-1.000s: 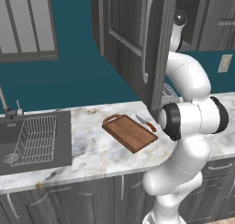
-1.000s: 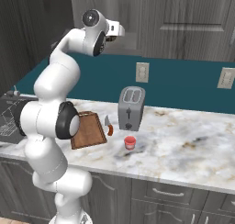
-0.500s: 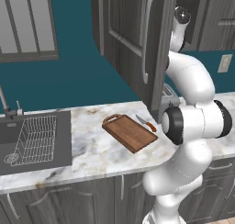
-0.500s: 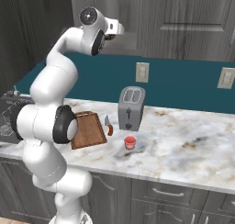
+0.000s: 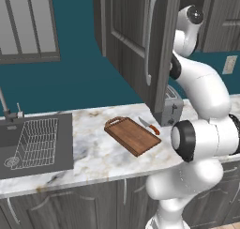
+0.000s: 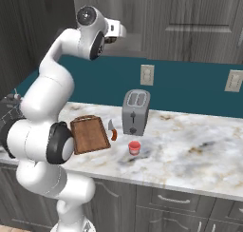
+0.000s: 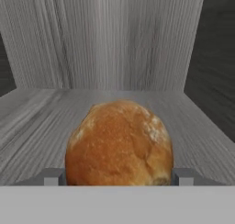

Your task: Pick the bread, place it on the cutting board, pick the jam, place it on the counter, and close the cabinet.

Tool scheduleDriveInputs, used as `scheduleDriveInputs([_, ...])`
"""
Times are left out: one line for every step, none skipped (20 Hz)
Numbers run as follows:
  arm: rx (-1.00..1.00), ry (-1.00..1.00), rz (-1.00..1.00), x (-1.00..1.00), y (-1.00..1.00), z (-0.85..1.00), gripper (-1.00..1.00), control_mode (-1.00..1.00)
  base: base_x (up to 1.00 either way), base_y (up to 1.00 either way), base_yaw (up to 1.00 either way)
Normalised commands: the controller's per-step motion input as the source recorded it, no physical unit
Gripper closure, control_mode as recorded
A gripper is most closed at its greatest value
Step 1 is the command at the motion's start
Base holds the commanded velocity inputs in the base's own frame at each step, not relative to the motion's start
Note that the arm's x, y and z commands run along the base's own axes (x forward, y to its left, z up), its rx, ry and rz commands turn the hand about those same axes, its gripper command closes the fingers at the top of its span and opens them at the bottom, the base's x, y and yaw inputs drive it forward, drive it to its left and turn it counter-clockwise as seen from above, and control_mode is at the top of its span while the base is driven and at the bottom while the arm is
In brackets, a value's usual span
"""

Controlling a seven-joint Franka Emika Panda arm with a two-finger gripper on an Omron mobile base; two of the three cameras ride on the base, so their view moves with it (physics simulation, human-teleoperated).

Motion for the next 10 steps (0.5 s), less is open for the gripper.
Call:
scheduleDriveInputs([0.0, 0.0, 0.0, -0.56, 0.0, 0.0, 1.0, -1.0, 0.0, 0.0, 0.0])
scheduleDriveInputs([0.0, 0.0, 0.0, -0.56, 0.0, 0.0, 1.0, -1.0, 0.0, 0.0, 0.0])
scheduleDriveInputs([0.0, 0.0, 0.0, -0.56, 0.0, 0.0, 1.0, -1.0, 0.0, 0.0, 0.0])
scheduleDriveInputs([0.0, 0.0, 0.0, -0.59, 0.0, 0.0, 1.0, -1.0, 0.0, 0.0, 0.0])
scheduleDriveInputs([0.0, 0.01, 0.0, -0.56, 0.0, 0.0, 1.0, -1.0, 0.0, 0.0, 0.0])
scheduleDriveInputs([0.0, 0.0, 0.0, -0.55, 0.0, 0.0, 1.0, -1.0, 0.0, 0.0, 0.0])
scheduleDriveInputs([0.0, 0.0, 0.0, -0.56, 0.0, 0.0, 1.0, -1.0, 0.0, 0.0, 0.0])
scheduleDriveInputs([0.0, 0.0, 0.0, -0.56, 0.0, 0.0, 1.0, -1.0, 0.0, 0.0, 0.0])
scheduleDriveInputs([0.0, 0.0, 0.0, -0.56, 0.0, 0.0, 1.0, -1.0, 0.0, 0.0, 0.0])
scheduleDriveInputs([0.0, 0.02, 0.0, -0.56, 0.0, 0.0, 1.0, -1.0, 0.0, 0.0, 0.0])
